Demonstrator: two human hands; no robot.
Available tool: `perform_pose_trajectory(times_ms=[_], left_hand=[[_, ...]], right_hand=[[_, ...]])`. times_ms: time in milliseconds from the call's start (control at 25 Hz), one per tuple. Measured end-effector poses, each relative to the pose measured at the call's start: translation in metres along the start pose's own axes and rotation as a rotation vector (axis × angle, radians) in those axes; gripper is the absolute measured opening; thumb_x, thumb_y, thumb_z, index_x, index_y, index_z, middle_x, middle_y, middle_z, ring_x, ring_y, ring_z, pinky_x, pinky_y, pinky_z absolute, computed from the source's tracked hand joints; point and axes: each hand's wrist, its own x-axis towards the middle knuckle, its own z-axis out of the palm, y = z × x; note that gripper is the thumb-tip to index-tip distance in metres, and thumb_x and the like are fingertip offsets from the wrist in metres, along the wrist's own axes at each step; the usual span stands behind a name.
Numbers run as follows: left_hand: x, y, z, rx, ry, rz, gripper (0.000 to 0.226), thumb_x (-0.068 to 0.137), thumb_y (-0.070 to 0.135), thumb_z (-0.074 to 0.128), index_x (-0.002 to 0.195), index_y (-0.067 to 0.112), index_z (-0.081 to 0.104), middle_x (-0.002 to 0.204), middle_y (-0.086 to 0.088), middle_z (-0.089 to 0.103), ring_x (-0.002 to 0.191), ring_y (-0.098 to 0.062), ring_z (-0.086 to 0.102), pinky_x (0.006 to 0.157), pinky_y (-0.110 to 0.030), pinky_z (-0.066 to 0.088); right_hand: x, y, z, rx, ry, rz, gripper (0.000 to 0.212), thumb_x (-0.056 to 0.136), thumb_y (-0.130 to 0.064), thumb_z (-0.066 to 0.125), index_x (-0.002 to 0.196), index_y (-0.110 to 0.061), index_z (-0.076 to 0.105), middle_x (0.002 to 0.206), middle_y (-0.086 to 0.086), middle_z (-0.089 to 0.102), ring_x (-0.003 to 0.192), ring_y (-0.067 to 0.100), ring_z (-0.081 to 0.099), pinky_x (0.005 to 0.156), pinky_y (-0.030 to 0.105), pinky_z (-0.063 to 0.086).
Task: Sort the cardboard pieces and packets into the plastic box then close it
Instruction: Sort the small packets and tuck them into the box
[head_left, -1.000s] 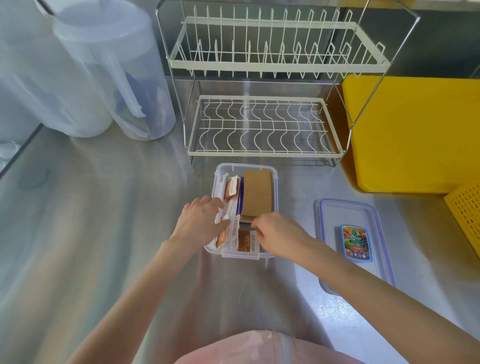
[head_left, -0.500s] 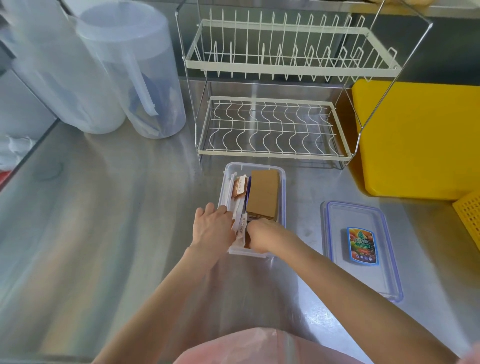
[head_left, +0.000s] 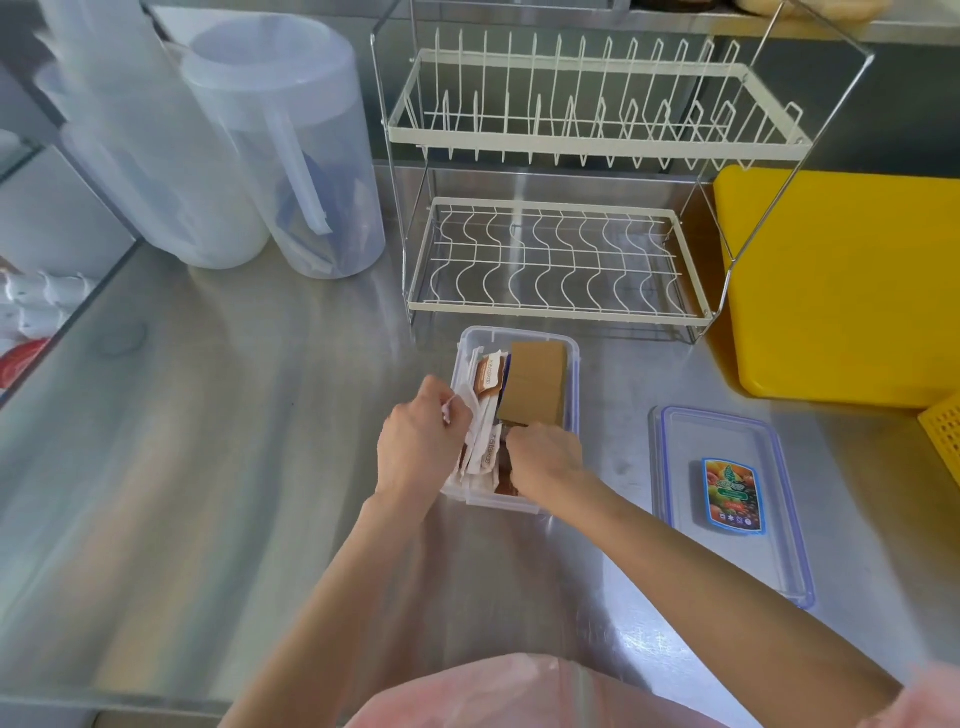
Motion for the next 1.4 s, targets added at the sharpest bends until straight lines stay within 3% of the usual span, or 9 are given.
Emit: perform_pose_trajectory(times_ms=[160,280,520,680,840,960,1040,1200,1400], left_hand=[[-0.004,-0.001,-0.006,-0.632,-0.105,-0.330,0.009,0.091,0.014,0.040,0.092,0.010,0.048,0.074,0.001,0.064,0.056,-0.013,0.068,0.045,-0.024,0.054],[-0.014,-0.005,-0.008,-0.858,-0.157,-0.371,0.022,0.094,0.010,0.036,0.091,0.013,0.058,0.084,-0.006,0.068,0.062,-0.014,0.072,0.049,-0.023,0.056],[-0.024,-0.010,0.000,-0.724,-0.076,-0.330,0.027,0.092,0.010,0.040,0.099,0.011,0.066,0.086,-0.006,0.069,0.079,-0.021,0.068,0.060,-0.024,0.060],[-0.030,0.006,0.012,-0.566,0.004,-0.236,0.031,0.091,0.012,0.040,0.108,0.015,0.066,0.077,-0.004,0.068,0.073,-0.020,0.067,0.068,-0.032,0.057],[-0.044,0.024,0.023,-0.435,0.052,-0.034,0.030,0.092,0.018,0.044,0.114,0.025,0.064,0.057,0.009,0.058,0.051,-0.001,0.046,0.054,-0.007,0.037],[-0.056,0.036,0.031,-0.484,0.071,0.115,0.030,0.093,0.013,0.045,0.117,0.016,0.062,0.108,0.014,0.060,0.100,0.001,0.055,0.085,0.001,0.035],[-0.058,0.037,0.033,-0.479,0.090,0.150,0.029,0.093,0.010,0.044,0.114,0.013,0.064,0.114,0.015,0.054,0.111,0.002,0.049,0.095,-0.004,0.033],[-0.059,0.035,0.029,-0.612,-0.002,0.069,0.031,0.094,0.013,0.041,0.105,0.025,0.067,0.106,0.026,0.058,0.098,0.021,0.052,0.085,0.002,0.035],[-0.047,0.017,0.016,-0.995,-0.119,-0.357,0.020,0.091,0.021,0.049,0.107,0.018,0.060,0.093,0.004,0.067,0.079,-0.006,0.064,0.070,-0.016,0.049]], right_hand=[[-0.011,0.008,-0.010,0.081,0.079,0.015,0.018,0.085,-0.012,0.050,0.096,-0.010,0.064,0.099,0.008,0.068,0.091,0.028,0.062,0.066,0.031,0.042],[-0.022,0.023,-0.017,0.249,0.059,0.056,0.018,0.083,-0.026,0.055,0.090,-0.014,0.067,0.094,0.004,0.069,0.088,0.024,0.062,0.069,0.032,0.046],[-0.038,0.050,-0.027,0.866,0.013,0.054,0.008,0.084,-0.019,0.055,0.077,-0.017,0.057,0.063,-0.007,0.061,0.053,0.002,0.056,0.048,0.013,0.043],[-0.046,0.040,-0.022,1.158,0.240,0.120,0.015,0.085,-0.022,0.057,0.072,-0.016,0.052,0.063,-0.004,0.063,0.040,-0.001,0.059,0.037,0.014,0.042],[-0.046,0.022,-0.018,1.180,0.375,0.114,0.018,0.082,-0.022,0.058,0.067,-0.022,0.048,0.066,-0.010,0.058,0.052,0.005,0.063,0.043,0.013,0.041],[-0.045,0.017,-0.013,1.258,0.337,0.092,0.012,0.083,-0.017,0.056,0.072,-0.019,0.052,0.072,-0.005,0.061,0.066,0.004,0.064,0.058,0.018,0.049],[-0.047,0.016,-0.012,1.412,0.264,0.081,0.011,0.086,-0.017,0.052,0.076,-0.015,0.055,0.071,-0.006,0.063,0.059,-0.006,0.063,0.051,0.012,0.049],[-0.048,0.017,-0.007,1.460,0.237,0.109,0.028,0.089,-0.031,0.050,0.088,-0.006,0.062,0.073,-0.010,0.067,0.063,-0.005,0.065,0.056,0.013,0.051],[-0.047,0.018,-0.007,1.286,0.140,-0.041,0.012,0.089,-0.019,0.051,0.094,-0.015,0.061,0.075,-0.007,0.066,0.060,-0.004,0.063,0.051,0.007,0.045]])
